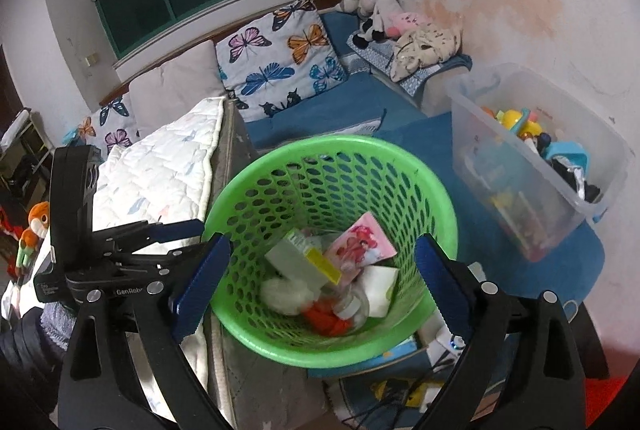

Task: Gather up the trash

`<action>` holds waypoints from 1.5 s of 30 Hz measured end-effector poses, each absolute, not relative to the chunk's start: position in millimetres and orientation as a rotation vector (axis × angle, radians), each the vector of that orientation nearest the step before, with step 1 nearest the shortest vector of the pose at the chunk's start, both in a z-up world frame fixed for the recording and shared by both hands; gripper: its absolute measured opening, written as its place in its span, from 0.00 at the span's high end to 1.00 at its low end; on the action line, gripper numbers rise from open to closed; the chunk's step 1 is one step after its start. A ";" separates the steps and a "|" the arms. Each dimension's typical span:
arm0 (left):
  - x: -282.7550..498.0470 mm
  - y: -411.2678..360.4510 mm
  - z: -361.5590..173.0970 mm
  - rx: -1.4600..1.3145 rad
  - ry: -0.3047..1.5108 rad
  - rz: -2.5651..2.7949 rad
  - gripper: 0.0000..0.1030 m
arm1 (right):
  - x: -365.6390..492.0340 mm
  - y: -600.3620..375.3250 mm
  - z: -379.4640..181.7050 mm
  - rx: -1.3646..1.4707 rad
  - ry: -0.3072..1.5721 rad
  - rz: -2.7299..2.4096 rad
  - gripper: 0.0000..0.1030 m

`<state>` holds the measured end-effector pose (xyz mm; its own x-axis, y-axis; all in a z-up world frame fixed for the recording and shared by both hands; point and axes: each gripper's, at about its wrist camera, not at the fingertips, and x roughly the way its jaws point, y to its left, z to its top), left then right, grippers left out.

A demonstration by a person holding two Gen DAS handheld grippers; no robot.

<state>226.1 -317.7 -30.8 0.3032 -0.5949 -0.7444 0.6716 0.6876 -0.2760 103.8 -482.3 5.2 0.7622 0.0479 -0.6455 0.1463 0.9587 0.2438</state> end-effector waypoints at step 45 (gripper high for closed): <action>133.8 -70.0 13.5 -0.015 0.746 -0.338 0.09 | 99.9 -306.9 -13.5 0.188 0.786 0.158 0.08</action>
